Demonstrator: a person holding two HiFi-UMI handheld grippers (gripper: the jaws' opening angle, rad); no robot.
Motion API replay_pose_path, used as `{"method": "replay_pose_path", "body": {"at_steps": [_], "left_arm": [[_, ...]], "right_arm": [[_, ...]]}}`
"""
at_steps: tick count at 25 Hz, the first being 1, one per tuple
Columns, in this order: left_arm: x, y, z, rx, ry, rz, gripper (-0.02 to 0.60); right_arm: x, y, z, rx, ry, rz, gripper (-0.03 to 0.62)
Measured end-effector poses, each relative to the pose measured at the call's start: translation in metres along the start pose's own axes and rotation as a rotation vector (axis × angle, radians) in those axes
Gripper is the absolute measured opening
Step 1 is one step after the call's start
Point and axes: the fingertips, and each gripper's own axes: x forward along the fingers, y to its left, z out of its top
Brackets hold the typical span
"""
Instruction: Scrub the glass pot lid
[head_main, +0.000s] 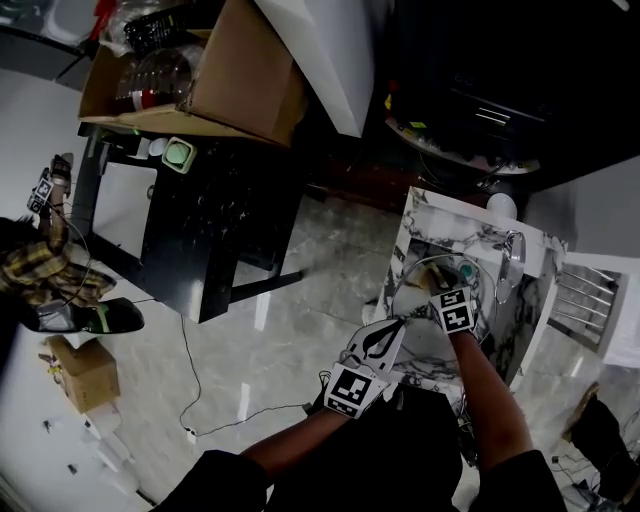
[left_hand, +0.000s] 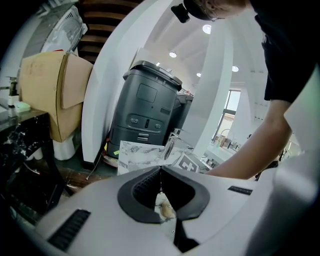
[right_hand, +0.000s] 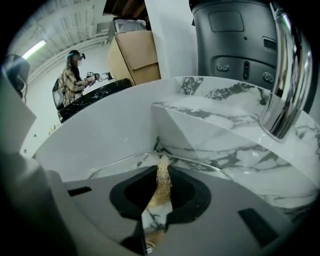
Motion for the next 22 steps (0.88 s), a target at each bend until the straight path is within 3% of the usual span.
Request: {"method": "replay_pose_path", "body": {"at_steps": [7, 22], "left_arm": [[0.001, -0.006, -0.002, -0.002, 0.009, -0.005, 0.015], [0.005, -0.015, 0.0, 0.013, 0.006, -0.005, 0.015]], "right_arm": [[-0.007, -0.023, 0.003, 0.097, -0.045, -0.074, 0.061], [-0.02, -0.052, -0.007, 0.148, -0.076, -0.231, 0.061]]}}
